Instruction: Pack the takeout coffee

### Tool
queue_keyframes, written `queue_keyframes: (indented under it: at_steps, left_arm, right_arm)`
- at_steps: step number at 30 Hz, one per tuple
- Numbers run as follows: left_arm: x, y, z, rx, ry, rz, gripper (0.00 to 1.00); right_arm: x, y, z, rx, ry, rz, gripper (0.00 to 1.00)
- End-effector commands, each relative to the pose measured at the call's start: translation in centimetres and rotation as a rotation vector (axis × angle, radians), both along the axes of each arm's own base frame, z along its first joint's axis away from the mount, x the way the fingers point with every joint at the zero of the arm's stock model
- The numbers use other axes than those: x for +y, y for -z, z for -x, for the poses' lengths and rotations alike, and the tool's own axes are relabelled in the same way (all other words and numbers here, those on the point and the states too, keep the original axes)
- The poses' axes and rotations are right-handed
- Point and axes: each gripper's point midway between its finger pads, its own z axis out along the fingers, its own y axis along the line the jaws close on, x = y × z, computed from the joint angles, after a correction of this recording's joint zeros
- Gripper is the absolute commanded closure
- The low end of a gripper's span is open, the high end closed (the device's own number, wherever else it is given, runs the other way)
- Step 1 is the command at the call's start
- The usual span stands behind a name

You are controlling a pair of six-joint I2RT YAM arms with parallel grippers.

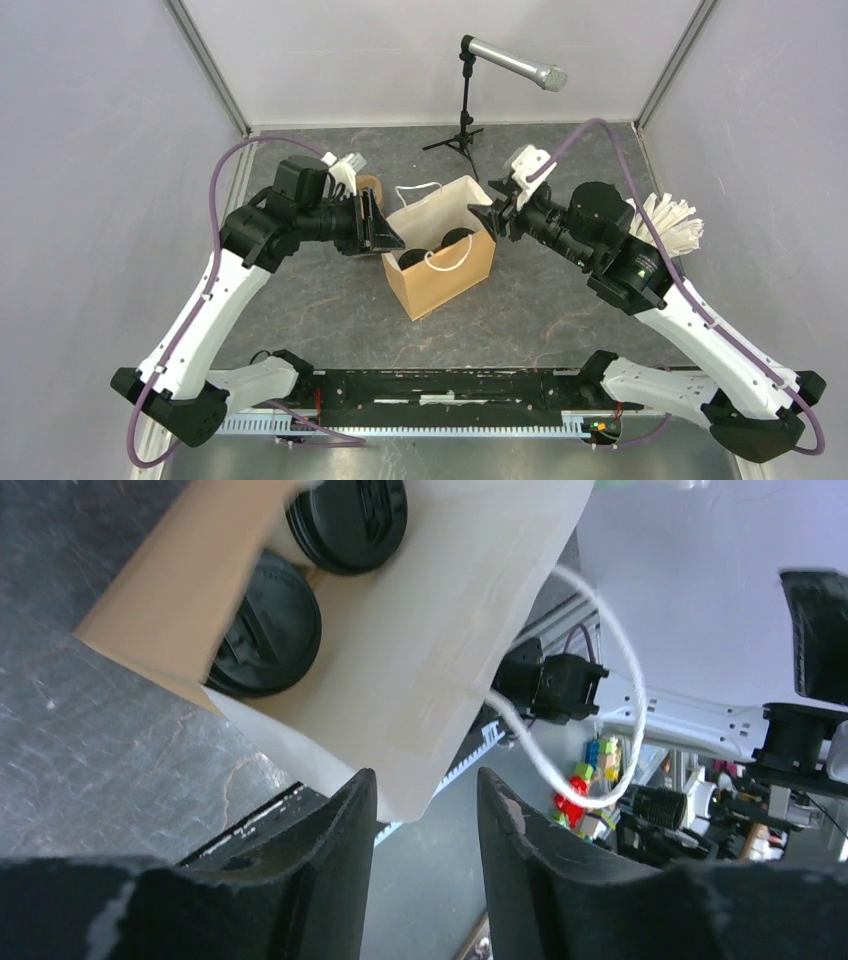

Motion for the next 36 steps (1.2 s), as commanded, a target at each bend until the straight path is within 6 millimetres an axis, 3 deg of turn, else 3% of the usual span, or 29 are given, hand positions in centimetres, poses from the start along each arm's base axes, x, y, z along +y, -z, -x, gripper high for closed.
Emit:
queue_keyframes:
  at_steps: [1,4,9,15,21,25,31,33,36]
  left_arm:
    - [0.8,-2.9,-1.6,-0.148,-0.009,-0.029,0.48]
    - [1.2,-4.4,-2.0,-0.219,-0.009,-0.047,0.37]
    - [2.7,-6.5,-2.5,-0.36,-0.039,-0.094,0.0]
    - [4.4,-6.8,-1.3,-0.406,-0.05,-0.14,0.0]
    - [6.9,-4.8,0.4,-0.426,-0.101,-0.196,0.0]
    - [8.0,-4.1,0.9,-0.45,-0.119,-0.232,0.0]
    - [8.9,-3.1,1.0,-0.467,-0.108,-0.289,0.0]
    - [8.9,-2.8,1.1,-0.47,-0.094,-0.294,0.0]
    - [8.9,-2.5,1.2,-0.469,-0.081,-0.304,0.0]
  right_arm:
    - [-4.8,-2.1,-3.3,0.124,0.395,-0.162,0.39]
    - [-9.4,0.1,-4.0,0.234,0.692,-0.133,0.37]
    - [-15.0,1.4,-4.2,0.242,0.984,0.047,0.37]
    - [-20.9,2.5,-5.6,0.366,1.151,0.159,0.4]
    - [-26.9,6.7,-5.5,0.637,1.234,0.223,0.53]
    - [-28.2,8.8,-3.4,0.738,1.273,0.193,0.53]
    - [-29.4,11.7,-1.2,0.828,1.31,0.183,0.62]
    - [-29.9,12.4,-1.1,0.836,1.333,0.205,0.62]
    - [-29.9,12.0,-2.6,0.774,1.279,0.232,0.64]
